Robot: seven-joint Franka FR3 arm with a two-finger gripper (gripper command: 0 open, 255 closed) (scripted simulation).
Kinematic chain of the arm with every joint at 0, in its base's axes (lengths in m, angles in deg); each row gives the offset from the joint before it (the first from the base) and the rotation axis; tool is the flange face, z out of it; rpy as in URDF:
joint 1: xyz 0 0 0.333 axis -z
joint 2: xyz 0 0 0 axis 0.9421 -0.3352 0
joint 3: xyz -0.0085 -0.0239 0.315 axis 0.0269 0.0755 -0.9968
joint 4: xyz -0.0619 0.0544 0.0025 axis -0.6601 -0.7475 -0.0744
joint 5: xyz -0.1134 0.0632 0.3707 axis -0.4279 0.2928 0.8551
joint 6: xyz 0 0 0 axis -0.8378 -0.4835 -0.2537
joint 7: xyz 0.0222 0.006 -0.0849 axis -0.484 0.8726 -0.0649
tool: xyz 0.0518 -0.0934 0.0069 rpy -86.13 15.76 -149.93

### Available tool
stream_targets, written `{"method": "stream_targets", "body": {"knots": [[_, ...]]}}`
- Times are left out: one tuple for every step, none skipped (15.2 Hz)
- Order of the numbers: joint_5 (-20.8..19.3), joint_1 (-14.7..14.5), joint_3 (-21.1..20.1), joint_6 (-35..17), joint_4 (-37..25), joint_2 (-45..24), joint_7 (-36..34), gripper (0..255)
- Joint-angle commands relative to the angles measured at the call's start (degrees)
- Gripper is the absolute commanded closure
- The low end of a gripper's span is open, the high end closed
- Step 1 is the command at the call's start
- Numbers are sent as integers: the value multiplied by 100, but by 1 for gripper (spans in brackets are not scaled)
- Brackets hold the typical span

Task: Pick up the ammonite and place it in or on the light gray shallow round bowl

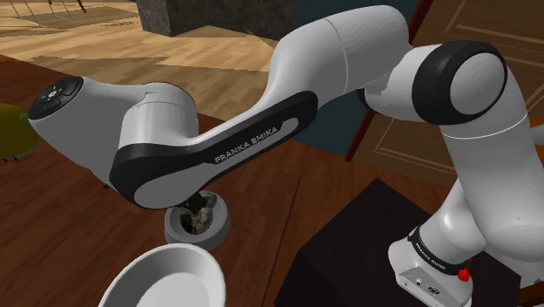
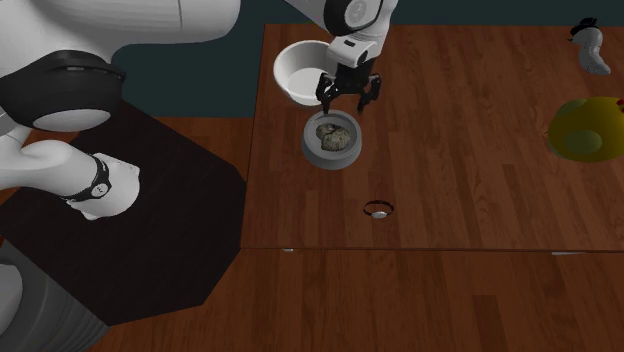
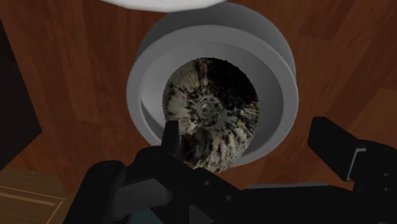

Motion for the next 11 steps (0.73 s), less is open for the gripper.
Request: {"method": "stream_targets", "body": {"knots": [[42, -107, -21, 271, -294, 7, 60, 0], [65, -180, -31, 450, -495, 7, 100, 0], [78, -244, -35, 595, -666, -1, 134, 0], [78, -244, -35, 595, -666, -1, 134, 0], [78, -244, -35, 595, -666, -1, 134, 0], [79, -243, -35, 595, -664, 0, 133, 0], [78, -244, -35, 595, -665, -1, 134, 0], [78, -244, -35, 595, -666, -1, 134, 0], [78, -244, -35, 595, -666, -1, 134, 0], [78, -244, -35, 595, -666, -1, 134, 0], [78, -244, -35, 595, -666, -1, 134, 0]]}}
